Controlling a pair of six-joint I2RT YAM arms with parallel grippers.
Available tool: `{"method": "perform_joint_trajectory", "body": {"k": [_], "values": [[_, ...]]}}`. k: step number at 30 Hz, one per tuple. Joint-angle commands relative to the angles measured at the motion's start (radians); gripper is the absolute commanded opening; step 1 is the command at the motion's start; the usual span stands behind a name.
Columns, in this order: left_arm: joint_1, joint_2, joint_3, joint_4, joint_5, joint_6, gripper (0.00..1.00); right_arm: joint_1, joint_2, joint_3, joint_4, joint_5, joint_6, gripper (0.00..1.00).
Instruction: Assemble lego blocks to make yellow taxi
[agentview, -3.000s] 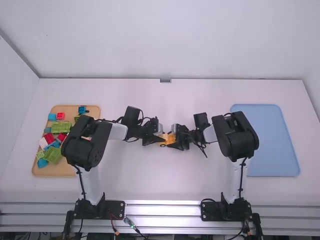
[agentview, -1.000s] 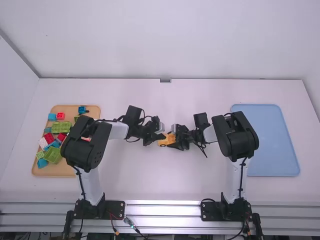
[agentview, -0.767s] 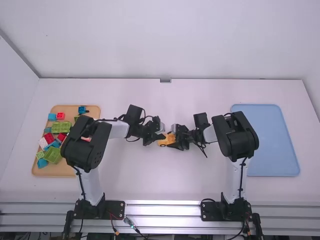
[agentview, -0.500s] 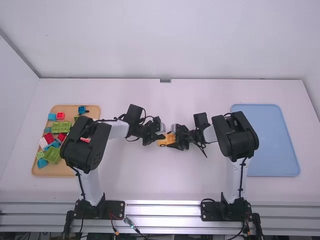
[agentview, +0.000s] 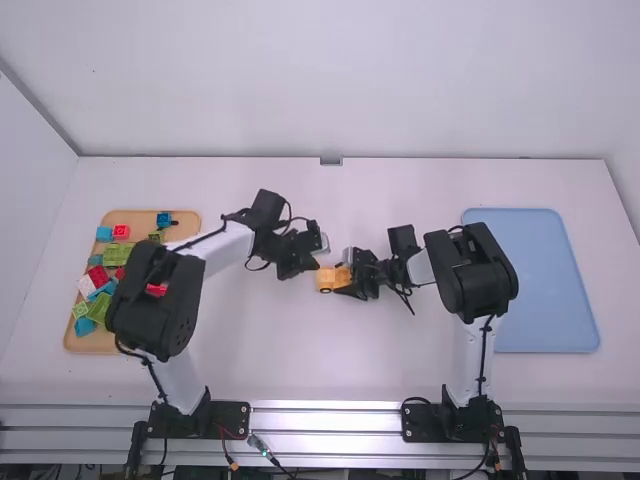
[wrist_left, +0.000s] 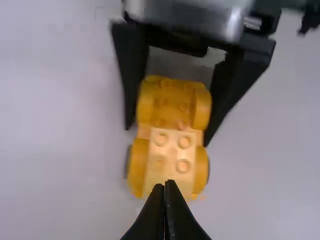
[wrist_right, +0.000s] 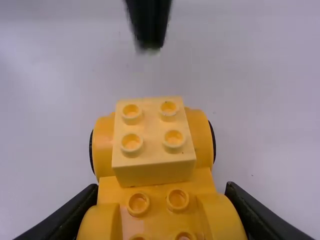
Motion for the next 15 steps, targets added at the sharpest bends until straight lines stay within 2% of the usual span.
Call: {"method": "perform_joint_trajectory", "body": {"k": [1,7,12,13,14,15], "values": [[0.007,-0.09,0.078,-0.029,-0.07,0.014,0.02,-0.005,0.017,0.012,-0.003,-0.001,0.006,0.58],[0.022,-0.144,0.094,0.002,-0.19,-0.165,0.02,-0.005,0.017,0.012,0.001,0.055,0.006,0.58],[0.061,-0.146,0.039,0.099,-0.215,-0.338,0.02,-0.005,0.017,0.028,0.001,0.069,0.04,0.58],[0.073,-0.146,0.016,0.144,-0.248,-0.401,0.02,-0.005,0.017,0.033,0.0,0.07,0.053,0.62],[0.08,-0.146,0.002,0.17,-0.273,-0.436,0.03,-0.005,0.017,0.037,-0.003,0.073,0.056,0.63],[0.089,-0.146,-0.019,0.206,-0.315,-0.483,0.11,-0.005,0.017,0.04,-0.005,0.078,0.055,0.64]]}}
